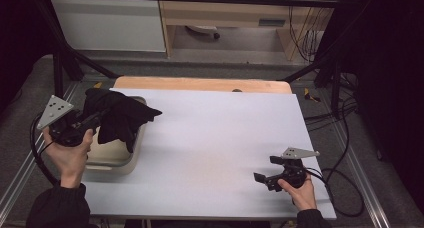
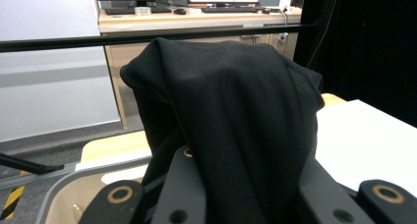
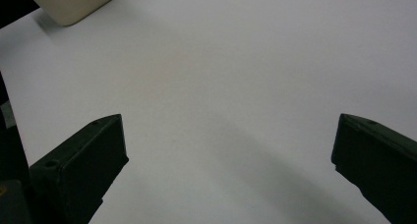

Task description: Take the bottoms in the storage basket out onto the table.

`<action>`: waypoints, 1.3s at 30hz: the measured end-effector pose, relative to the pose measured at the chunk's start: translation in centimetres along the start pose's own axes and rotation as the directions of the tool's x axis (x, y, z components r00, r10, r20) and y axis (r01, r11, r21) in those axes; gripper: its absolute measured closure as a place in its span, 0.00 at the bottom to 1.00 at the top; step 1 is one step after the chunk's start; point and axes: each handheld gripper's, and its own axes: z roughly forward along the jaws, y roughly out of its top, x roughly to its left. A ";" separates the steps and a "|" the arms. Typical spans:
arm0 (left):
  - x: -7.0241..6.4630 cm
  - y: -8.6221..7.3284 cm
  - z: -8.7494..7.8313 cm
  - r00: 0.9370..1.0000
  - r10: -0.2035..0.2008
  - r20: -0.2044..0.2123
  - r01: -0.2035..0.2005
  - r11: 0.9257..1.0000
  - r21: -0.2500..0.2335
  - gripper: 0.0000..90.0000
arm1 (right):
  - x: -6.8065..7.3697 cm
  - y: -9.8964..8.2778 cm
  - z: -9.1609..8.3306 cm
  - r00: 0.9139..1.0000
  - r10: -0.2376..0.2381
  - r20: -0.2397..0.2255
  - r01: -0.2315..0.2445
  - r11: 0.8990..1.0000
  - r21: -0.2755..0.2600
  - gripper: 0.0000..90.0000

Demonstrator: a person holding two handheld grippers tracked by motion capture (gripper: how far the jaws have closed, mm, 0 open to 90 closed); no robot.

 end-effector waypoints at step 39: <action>-2.9 1.3 1.5 0.998 0.006 0.066 -0.003 0.999 -0.045 0.90 | 0.0 0.0 0.0 1.000 0.000 0.002 0.000 1.000 0.002 0.01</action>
